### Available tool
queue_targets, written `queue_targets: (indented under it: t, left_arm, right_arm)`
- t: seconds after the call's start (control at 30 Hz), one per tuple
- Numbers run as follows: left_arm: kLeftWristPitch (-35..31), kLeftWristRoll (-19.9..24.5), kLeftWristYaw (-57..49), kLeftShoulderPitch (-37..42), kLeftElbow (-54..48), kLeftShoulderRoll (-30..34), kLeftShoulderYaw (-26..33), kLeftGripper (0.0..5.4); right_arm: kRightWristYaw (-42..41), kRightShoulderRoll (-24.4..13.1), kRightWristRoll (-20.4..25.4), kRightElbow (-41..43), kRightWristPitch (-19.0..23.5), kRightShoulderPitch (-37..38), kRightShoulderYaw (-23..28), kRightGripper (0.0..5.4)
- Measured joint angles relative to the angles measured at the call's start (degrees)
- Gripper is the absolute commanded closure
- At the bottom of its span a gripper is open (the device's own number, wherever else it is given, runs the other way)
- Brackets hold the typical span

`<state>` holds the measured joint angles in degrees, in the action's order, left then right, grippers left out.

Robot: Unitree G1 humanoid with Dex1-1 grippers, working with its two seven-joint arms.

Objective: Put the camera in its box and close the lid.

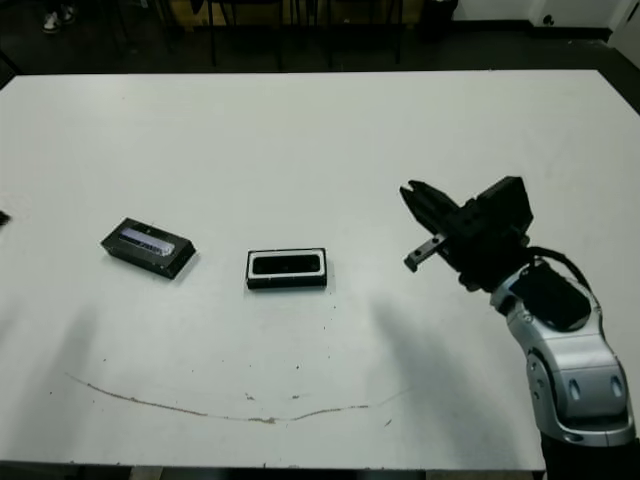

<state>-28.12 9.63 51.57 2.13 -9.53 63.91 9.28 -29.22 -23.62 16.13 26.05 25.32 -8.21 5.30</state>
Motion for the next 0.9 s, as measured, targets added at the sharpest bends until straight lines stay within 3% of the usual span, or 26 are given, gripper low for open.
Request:
queue_targets:
  t: [0.13, 0.4, 0.6, 0.9]
  left_arm:
    - [-0.3, -1.7, 7.8, 8.7, 2.4, 1.2, -9.2, 5.4]
    - [-0.1, -12.3, 20.7, 22.0, 8.9, 1.3, -26.2, 5.4]
    - [3.1, -15.9, 25.5, 24.1, 13.0, 0.6, -30.5, 5.4]
    - [6.8, -20.8, 24.4, 24.9, 19.4, -3.6, -32.0, 5.4]
  right_arm:
    - [0.1, -0.5, 0.2, 0.2, 0.1, -0.2, 0.1, 5.39]
    - [1.0, -0.7, 0.5, 0.7, 1.3, -0.2, 0.1, 5.39]
    - [1.7, -0.7, 1.0, 0.9, 1.5, -0.2, 0.2, 5.39]
    - [2.1, -1.0, 1.0, 1.7, 2.5, -0.2, -0.1, 5.39]
